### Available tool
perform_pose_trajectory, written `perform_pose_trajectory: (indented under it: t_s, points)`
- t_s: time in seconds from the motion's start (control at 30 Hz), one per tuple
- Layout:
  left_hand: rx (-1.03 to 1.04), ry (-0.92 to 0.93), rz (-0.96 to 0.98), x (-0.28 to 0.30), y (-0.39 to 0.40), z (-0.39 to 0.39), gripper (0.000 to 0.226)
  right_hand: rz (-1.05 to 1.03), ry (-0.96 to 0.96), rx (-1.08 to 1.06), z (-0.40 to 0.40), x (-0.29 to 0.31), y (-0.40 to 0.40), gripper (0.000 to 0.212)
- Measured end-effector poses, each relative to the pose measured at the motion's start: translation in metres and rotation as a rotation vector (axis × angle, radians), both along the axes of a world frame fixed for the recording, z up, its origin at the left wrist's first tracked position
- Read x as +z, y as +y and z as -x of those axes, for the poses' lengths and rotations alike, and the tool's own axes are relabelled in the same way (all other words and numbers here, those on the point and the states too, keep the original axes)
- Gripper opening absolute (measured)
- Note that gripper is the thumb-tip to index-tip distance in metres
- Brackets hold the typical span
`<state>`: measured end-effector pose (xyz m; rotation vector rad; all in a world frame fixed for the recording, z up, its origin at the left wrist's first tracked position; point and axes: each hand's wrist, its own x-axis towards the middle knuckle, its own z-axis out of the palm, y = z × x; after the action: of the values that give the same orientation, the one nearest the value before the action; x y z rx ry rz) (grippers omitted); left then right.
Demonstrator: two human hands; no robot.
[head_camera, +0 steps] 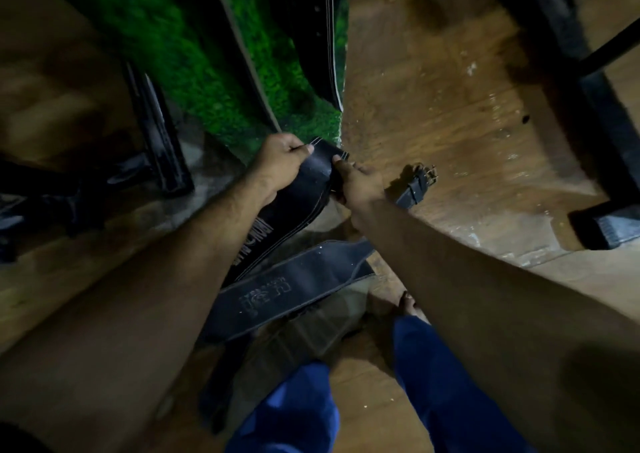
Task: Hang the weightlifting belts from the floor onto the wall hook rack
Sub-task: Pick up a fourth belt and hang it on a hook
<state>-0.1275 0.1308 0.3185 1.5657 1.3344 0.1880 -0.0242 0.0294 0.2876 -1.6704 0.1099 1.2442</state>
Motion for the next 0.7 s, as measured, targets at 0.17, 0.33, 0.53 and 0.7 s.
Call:
perform_pose_trajectory:
  t_s: [0.17, 0.33, 0.53, 0.7]
  points:
    - [0.032, -0.030, -0.033, 0.112, -0.006, 0.022, 0.031, -0.080, 0.075, 0.013, 0.016, 0.110, -0.002, 0.029]
    - [0.084, -0.102, -0.060, 0.239, -0.008, 0.039, 0.021, -0.218, 0.097, 0.131, 0.028, 0.238, 0.002, 0.021]
    - [0.102, -0.166, -0.110, 0.385, -0.016, 0.045, 0.023, -0.351, 0.091, 0.301, 0.043, 0.374, -0.009, 0.025]
    - [0.136, -0.274, -0.116, 0.490, -0.032, 0.057, 0.014, -0.472, 0.046, 0.297, 0.043, 0.478, -0.019, 0.031]
